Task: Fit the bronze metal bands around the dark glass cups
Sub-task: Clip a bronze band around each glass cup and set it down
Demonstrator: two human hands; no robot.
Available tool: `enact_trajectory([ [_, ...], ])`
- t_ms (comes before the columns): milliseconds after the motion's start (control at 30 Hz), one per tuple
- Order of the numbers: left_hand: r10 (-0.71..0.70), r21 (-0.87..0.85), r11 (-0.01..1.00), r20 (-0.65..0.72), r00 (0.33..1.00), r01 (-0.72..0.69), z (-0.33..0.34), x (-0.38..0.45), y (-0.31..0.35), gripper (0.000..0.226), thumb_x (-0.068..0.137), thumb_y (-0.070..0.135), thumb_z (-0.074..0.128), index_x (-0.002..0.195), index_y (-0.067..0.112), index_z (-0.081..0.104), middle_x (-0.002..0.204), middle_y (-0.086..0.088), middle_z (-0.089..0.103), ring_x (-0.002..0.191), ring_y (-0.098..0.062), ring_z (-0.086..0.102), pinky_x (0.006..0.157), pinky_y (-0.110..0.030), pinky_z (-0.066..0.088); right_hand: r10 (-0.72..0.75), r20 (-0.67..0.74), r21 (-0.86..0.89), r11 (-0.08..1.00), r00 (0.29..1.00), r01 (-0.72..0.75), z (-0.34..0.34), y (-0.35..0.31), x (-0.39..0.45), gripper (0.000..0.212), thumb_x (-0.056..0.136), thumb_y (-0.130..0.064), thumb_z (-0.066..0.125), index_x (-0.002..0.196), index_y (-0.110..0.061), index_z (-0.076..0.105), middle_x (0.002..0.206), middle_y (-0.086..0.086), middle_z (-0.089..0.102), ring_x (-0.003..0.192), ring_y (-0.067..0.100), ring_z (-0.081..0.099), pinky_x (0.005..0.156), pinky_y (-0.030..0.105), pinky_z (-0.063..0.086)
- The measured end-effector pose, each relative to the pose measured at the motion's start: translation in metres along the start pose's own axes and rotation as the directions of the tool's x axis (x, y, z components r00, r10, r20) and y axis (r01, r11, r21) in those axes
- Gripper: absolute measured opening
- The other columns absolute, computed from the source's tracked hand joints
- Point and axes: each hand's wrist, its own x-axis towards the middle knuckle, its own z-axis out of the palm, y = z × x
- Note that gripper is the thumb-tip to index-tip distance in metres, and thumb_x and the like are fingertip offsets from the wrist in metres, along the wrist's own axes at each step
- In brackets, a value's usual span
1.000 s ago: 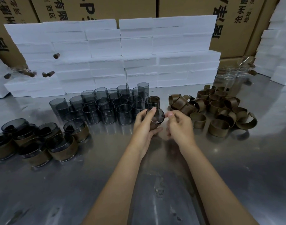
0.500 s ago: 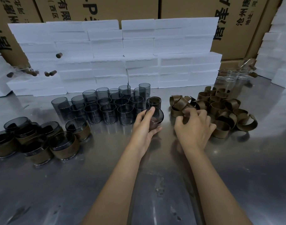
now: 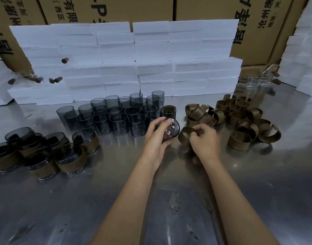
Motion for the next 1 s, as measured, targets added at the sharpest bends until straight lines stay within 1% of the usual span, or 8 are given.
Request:
enact_trajectory([
  [233, 0.051, -0.028, 0.998, -0.030, 0.998, -0.052, -0.001, 0.001, 0.002, 0.034, 0.095, 0.034, 0.071, 0.120, 0.013, 0.064, 0.132, -0.018, 0.065, 0.119, -0.030, 0.067, 0.085, -0.035, 0.061, -0.080, -0.082, 0.294, 0.950, 0.993, 0.101, 0.002, -0.009, -0.002, 0.020, 0.087, -0.003, 0.065, 0.084, -0.022, 0.063, 0.073, -0.008, 0.059, 0.067, 0.004, 0.053, 0.069, 0.019, 0.045],
  [467, 0.104, 0.104, 0.989, 0.003, 0.995, -0.104, 0.001, -0.003, 0.001, 0.058, 0.079, 0.054, 0.080, 0.122, 0.018, 0.063, 0.117, -0.008, 0.069, 0.099, -0.014, 0.071, 0.082, -0.032, 0.060, -0.130, -0.058, 0.371, 0.918, 0.990, 0.142, 0.007, -0.014, -0.010, 0.029, 0.088, 0.001, 0.065, 0.084, -0.027, 0.061, 0.074, 0.000, 0.060, 0.070, 0.023, 0.060, 0.075, 0.054, 0.059],
  [567, 0.146, 0.338, 0.927, 0.073, 0.987, -0.162, 0.003, -0.006, -0.003, 0.073, 0.057, 0.068, 0.083, 0.120, 0.038, 0.062, 0.115, 0.009, 0.067, 0.098, -0.005, 0.071, 0.081, -0.024, 0.059, -0.231, -0.096, 0.285, 0.925, 0.968, 0.249, 0.009, -0.016, -0.014, 0.015, 0.087, 0.000, 0.067, 0.091, -0.014, 0.065, 0.080, 0.012, 0.064, 0.074, 0.033, 0.061, 0.070, 0.040, 0.056],
  [667, 0.146, 0.367, 0.915, 0.091, 0.985, -0.170, 0.001, -0.005, -0.006, 0.068, 0.057, 0.063, 0.086, 0.116, 0.043, 0.062, 0.118, 0.008, 0.066, 0.096, -0.003, 0.071, 0.077, -0.019, 0.056, -0.309, -0.071, 0.235, 0.919, 0.948, 0.317, 0.007, -0.017, -0.014, 0.008, 0.088, -0.002, 0.067, 0.094, -0.008, 0.066, 0.087, 0.019, 0.064, 0.076, 0.032, 0.060, 0.068, 0.034, 0.049],
  [733, 0.128, 0.309, 0.940, 0.068, 0.989, -0.143, 0.001, -0.004, -0.006, 0.064, 0.056, 0.059, 0.086, 0.114, 0.041, 0.064, 0.119, 0.004, 0.067, 0.095, -0.008, 0.072, 0.079, -0.025, 0.058, -0.292, -0.046, 0.301, 0.908, 0.955, 0.292, 0.006, -0.017, -0.014, 0.007, 0.089, -0.003, 0.067, 0.091, -0.010, 0.066, 0.089, 0.022, 0.063, 0.074, 0.028, 0.059, 0.069, 0.036, 0.051],
  [833, 0.101, 0.233, 0.966, 0.058, 0.993, -0.112, 0.001, -0.004, -0.005, 0.064, 0.059, 0.055, 0.085, 0.115, 0.031, 0.067, 0.118, 0.000, 0.067, 0.094, -0.009, 0.074, 0.085, -0.034, 0.061, -0.177, 0.026, 0.489, 0.861, 0.984, 0.142, 0.005, -0.021, -0.015, 0.004, 0.087, -0.023, 0.067, 0.090, -0.021, 0.068, 0.099, 0.007, 0.069, 0.078, 0.003, 0.059, 0.077, 0.019, 0.049],
  [900, 0.066, 0.189, 0.979, 0.088, 0.994, -0.081, 0.002, -0.006, -0.004, 0.064, 0.066, 0.050, 0.084, 0.120, 0.021, 0.066, 0.121, -0.007, 0.069, 0.103, -0.016, 0.074, 0.088, -0.037, 0.061, -0.063, 0.196, 0.574, 0.817, 0.979, -0.062, 0.006, -0.021, -0.013, 0.029, 0.079, -0.048, 0.064, 0.099, -0.027, 0.070, 0.094, -0.014, 0.074, 0.087, -0.004, 0.066, 0.087, 0.025, 0.051],
  [1000, 0.031, 0.143, 0.988, 0.164, 0.986, -0.055, 0.003, -0.010, -0.002, 0.050, 0.083, 0.043, 0.078, 0.122, 0.013, 0.067, 0.121, -0.018, 0.071, 0.116, -0.029, 0.069, 0.088, -0.038, 0.061, -0.061, 0.446, 0.491, 0.851, 0.893, -0.187, 0.009, -0.018, -0.011, 0.066, 0.072, -0.080, 0.060, 0.115, -0.032, 0.072, 0.108, -0.015, 0.076, 0.108, 0.003, 0.069, 0.105, 0.039, 0.050],
])
